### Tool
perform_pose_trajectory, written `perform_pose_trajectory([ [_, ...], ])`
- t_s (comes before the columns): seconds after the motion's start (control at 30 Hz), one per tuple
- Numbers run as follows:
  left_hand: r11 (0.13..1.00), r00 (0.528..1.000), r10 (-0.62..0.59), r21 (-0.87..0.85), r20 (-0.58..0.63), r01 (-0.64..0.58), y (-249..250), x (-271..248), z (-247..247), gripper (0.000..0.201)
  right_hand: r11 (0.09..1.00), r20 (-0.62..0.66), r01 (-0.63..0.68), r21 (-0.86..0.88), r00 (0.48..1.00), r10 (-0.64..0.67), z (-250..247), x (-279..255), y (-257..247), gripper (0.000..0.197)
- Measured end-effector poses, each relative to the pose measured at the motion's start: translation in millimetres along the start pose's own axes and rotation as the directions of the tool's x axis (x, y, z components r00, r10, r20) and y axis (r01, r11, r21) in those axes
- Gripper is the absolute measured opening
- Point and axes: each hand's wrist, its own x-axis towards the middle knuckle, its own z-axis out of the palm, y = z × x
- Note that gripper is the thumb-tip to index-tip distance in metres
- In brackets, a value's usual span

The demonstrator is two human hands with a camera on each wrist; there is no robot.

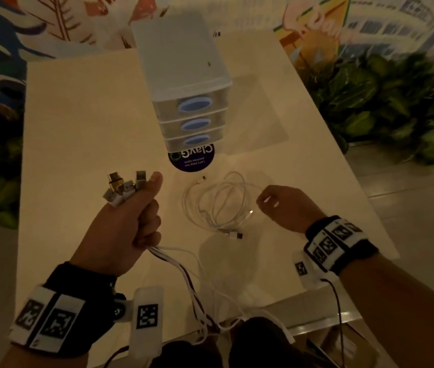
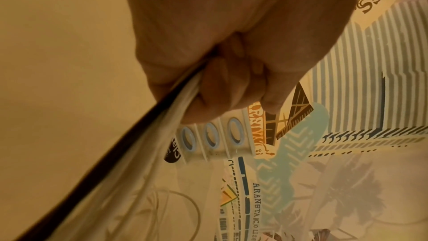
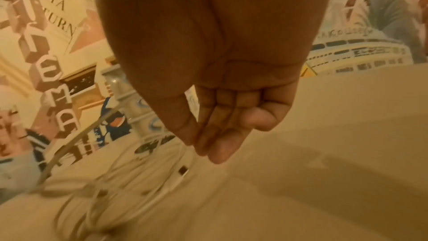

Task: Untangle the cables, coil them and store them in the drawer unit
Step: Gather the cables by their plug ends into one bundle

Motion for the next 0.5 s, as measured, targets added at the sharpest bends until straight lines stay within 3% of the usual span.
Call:
perform_pose_trajectory([
  [0.13, 0.997, 1.0, 0.005, 0.08, 0.008, -0.005, 0, 5, -1, 0.048, 0.991, 0.019, 0.126, -0.048, 0.992, -0.125, 15, -1, -6, 0.018],
  [0.33, 0.981, 0.999, 0.033, 0.192, 0.007, -0.034, -1, 14, 1, 0.044, 0.983, 0.016, 0.11, -0.147, 0.994, -0.109, 20, 10, -5, 0.019],
  [0.5, 0.966, 0.999, 0.048, 0.254, 0.005, -0.048, -1, 17, 0, 0.045, 0.971, -0.134, 0.186, -0.152, 0.969, -0.207, 17, -14, -9, 0.027],
])
